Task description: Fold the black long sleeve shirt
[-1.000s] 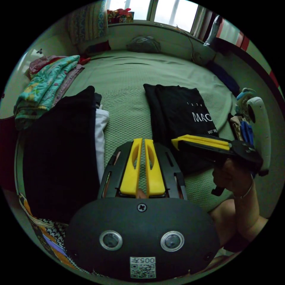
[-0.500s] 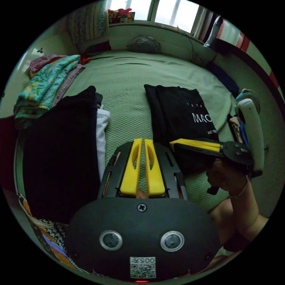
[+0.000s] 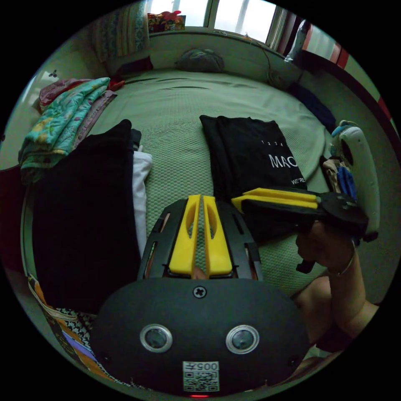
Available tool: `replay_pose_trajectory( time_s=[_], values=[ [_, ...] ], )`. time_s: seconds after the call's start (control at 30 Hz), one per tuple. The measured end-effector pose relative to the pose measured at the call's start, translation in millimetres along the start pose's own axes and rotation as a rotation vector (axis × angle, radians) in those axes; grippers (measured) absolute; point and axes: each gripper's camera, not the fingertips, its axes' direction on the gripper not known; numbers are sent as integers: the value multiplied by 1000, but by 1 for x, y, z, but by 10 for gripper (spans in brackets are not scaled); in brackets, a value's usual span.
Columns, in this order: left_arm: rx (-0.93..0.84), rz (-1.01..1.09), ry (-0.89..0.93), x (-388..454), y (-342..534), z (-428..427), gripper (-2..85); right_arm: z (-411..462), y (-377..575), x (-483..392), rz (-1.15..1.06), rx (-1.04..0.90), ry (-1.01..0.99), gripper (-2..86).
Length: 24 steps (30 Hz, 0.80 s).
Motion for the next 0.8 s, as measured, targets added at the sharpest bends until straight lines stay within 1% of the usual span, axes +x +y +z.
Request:
replay_pose_trajectory(
  time_s=[0.07,0.1,0.2,0.27,0.37,0.5,0.6,0.7,0.8],
  values=[
    [0,3,-1,3,-2,3,5,4,0,-2,-8,3,94,62],
    [1,4,1,4,-3,5,5,3,1,-2,-11,5,95,58],
    [1,7,5,9,-7,11,5,-2,2,7,-3,5,61,36],
    [0,11,6,12,-9,14,5,-8,4,16,12,9,33,7],
    [-5,18,12,17,-12,20,4,-22,7,25,19,28,9,-10],
    [-12,45,23,29,-17,31,4,-45,13,35,31,70,-2,-12],
    [-13,83,46,44,-20,39,4,-65,18,48,53,96,-52,-12],
    [-34,110,103,60,-25,52,4,-77,22,58,66,111,-76,-12],
    [-54,107,168,72,-32,63,6,-77,23,66,66,84,-85,-2]
  ],
)
